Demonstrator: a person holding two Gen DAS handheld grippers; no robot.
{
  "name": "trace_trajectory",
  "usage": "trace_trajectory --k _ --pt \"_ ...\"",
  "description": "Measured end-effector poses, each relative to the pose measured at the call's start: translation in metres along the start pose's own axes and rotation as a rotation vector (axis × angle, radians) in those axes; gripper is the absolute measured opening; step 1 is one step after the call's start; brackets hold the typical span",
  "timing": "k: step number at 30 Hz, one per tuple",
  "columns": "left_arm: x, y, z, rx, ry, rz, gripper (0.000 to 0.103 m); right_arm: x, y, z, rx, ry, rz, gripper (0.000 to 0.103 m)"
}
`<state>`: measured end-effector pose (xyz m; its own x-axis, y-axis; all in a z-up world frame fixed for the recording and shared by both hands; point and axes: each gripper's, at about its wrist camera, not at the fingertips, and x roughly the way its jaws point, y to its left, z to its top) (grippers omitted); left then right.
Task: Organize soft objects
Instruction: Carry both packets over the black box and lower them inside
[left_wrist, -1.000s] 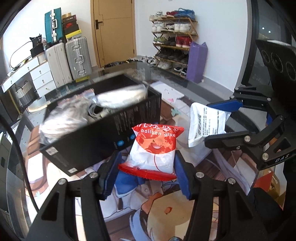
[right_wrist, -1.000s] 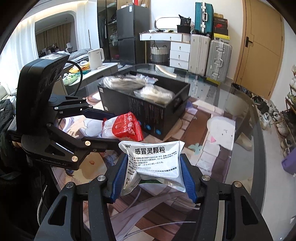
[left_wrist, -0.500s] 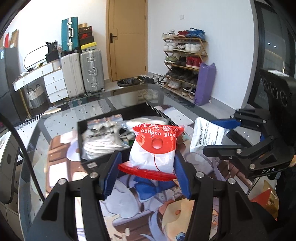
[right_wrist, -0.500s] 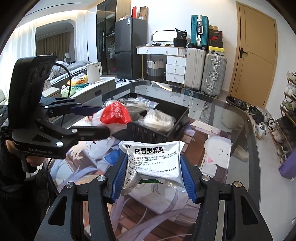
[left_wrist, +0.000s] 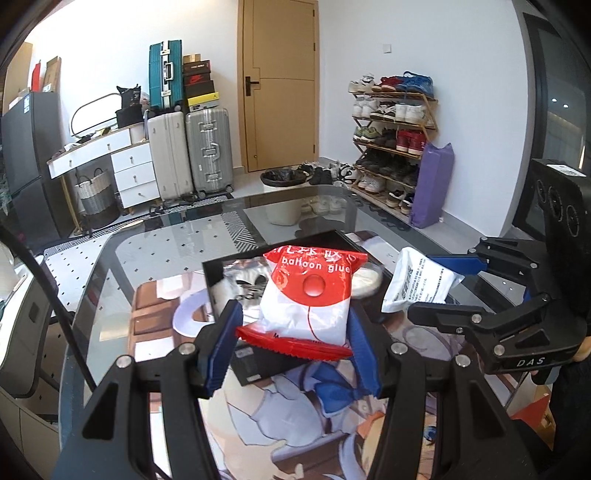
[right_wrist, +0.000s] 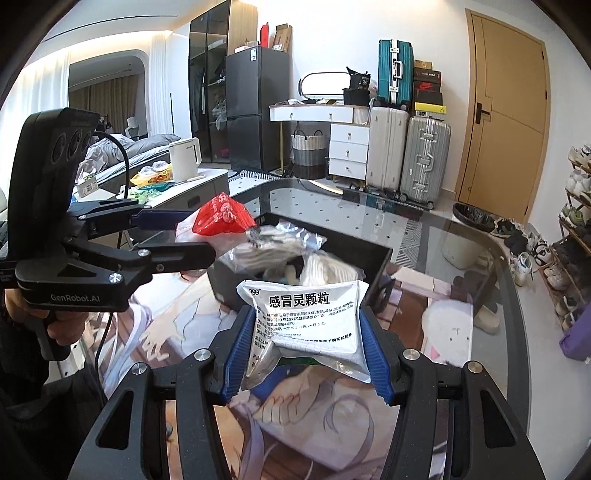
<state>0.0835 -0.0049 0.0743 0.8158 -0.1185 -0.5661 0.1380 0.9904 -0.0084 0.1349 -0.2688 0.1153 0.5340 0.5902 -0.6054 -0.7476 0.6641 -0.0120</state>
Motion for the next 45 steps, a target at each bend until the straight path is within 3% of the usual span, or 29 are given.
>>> trace_trajectory --k 19,45 --pt "0.039 0.032 0.014 -0.062 0.035 0.061 0.056 0.028 -0.014 0.037 0.035 -0.020 -0.044 0.056" --pt "0.089 0.034 0.007 -0.054 0.104 0.108 0.057 0.098 -0.026 0.044 0.073 0.074 -0.067 0.056"
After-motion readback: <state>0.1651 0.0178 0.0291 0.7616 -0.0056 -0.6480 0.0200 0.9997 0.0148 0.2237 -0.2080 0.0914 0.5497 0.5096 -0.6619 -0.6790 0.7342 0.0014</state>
